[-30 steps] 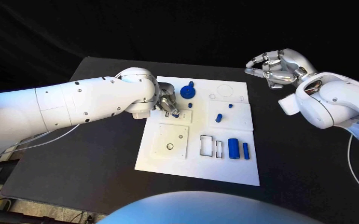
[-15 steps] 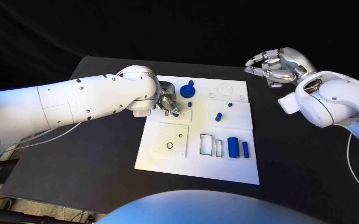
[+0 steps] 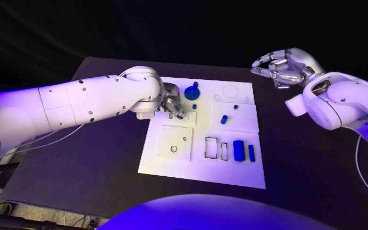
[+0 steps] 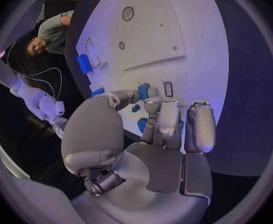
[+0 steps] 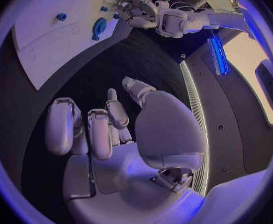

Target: Assemble the parts on the task board

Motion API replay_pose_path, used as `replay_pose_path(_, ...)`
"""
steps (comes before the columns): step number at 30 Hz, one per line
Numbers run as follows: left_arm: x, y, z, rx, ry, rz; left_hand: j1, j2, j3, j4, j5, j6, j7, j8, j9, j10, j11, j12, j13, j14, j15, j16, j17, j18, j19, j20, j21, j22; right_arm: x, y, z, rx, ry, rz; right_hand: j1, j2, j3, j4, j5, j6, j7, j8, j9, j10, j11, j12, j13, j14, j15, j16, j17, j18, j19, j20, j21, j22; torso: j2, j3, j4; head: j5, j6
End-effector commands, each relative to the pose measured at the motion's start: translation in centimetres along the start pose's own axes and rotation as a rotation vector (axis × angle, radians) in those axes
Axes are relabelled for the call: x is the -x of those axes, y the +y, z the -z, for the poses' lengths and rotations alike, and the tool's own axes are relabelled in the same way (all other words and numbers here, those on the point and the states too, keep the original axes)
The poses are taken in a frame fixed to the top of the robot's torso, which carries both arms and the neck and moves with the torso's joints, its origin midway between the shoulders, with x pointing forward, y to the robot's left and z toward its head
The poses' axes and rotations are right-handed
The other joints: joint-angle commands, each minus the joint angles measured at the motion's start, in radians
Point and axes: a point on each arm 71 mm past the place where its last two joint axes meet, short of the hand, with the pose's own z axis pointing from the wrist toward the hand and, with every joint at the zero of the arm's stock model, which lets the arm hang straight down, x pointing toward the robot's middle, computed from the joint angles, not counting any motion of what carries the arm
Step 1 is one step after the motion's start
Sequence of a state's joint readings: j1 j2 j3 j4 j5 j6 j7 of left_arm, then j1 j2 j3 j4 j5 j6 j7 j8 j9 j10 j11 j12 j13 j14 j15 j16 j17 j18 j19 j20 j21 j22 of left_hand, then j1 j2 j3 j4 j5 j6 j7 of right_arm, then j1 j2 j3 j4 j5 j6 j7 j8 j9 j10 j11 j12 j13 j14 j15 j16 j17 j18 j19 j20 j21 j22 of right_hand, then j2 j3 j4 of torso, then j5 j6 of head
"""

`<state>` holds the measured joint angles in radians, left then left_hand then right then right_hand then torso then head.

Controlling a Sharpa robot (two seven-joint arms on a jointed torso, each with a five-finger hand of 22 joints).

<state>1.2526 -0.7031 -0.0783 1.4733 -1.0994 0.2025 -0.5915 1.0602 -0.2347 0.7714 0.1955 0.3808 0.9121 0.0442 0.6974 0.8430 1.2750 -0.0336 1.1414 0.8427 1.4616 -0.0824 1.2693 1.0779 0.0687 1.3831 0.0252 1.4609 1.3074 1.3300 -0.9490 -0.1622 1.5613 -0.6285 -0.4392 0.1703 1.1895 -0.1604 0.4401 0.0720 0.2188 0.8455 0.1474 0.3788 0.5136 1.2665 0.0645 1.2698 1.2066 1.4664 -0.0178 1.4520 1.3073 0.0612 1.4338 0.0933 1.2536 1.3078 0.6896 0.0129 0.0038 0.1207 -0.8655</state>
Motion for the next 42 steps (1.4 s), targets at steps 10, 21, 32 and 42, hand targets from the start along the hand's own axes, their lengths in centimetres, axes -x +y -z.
replay_pose_path(10, -0.7, 0.0, -0.3, -0.006, 0.046, 0.006, -0.042, 0.007, -0.012, -0.061, -0.015, 0.021, -0.016, -0.015, -0.009, 0.011, -0.006, 0.010, 0.010, -0.001, -0.012, -0.005, 0.003, -0.010, 0.011, -0.001, 0.001, 0.014, -0.1, 0.1, 0.0, 0.012, 0.014, 0.005, -0.005, 0.002, -0.001, 0.008, 0.007, -0.008, -0.002, 0.008, 0.002, -0.007, -0.002, -0.003, -0.001, 0.052, 0.007, -0.007, 0.040, 0.006, -0.007, 0.001, -0.008, 0.149, 0.000, 0.0000, 0.0000, -0.001, 0.000)
replay_pose_path(21, -0.6, 0.2, -0.4, 0.004, 0.039, 0.013, -0.053, 0.014, -0.103, -0.016, -0.017, 0.033, -0.016, -0.024, -0.017, 0.006, -0.006, 0.006, 0.002, -0.001, -0.012, -0.006, 0.004, -0.011, 0.013, -0.002, -0.001, 0.015, -0.1, 0.1, 0.1, 0.014, 0.009, 0.005, -0.006, 0.001, -0.002, 0.010, 0.007, -0.009, -0.002, 0.009, 0.002, -0.009, -0.002, -0.005, -0.003, 0.052, 0.007, -0.009, 0.036, 0.007, -0.009, 0.001, -0.011, 0.148, 0.000, 0.0003, -0.0003, -0.003, 0.000)
replay_pose_path(32, -0.5, 0.5, -0.4, 0.011, 0.027, 0.022, -0.060, -0.001, -0.180, 0.026, -0.015, 0.042, -0.018, -0.016, -0.012, 0.003, -0.008, 0.004, 0.002, -0.001, -0.014, -0.007, 0.004, -0.011, 0.013, -0.003, -0.002, 0.015, 0.0, 0.1, 0.1, 0.010, 0.007, 0.006, -0.007, 0.002, -0.002, 0.013, 0.007, -0.010, -0.002, 0.010, 0.002, -0.010, -0.002, -0.006, -0.004, 0.051, 0.007, -0.011, 0.035, 0.007, -0.009, 0.001, -0.014, 0.147, 0.000, 0.0002, -0.0004, -0.004, 0.002)
replay_pose_path(42, -0.1, 0.9, -0.1, 0.015, -0.007, 0.048, -0.066, -0.009, -0.278, 0.090, -0.014, 0.042, -0.016, -0.017, -0.012, -0.001, -0.006, 0.001, -0.004, -0.001, -0.012, -0.007, 0.006, -0.010, 0.013, -0.003, -0.005, 0.014, 0.0, 0.0, 0.1, 0.008, 0.005, 0.006, -0.009, 0.002, -0.003, 0.016, 0.007, -0.011, -0.002, 0.011, 0.002, -0.010, -0.002, -0.006, -0.004, 0.051, 0.007, -0.011, 0.034, 0.007, -0.010, 0.001, -0.015, 0.147, 0.000, -0.0001, -0.0012, -0.007, 0.005)
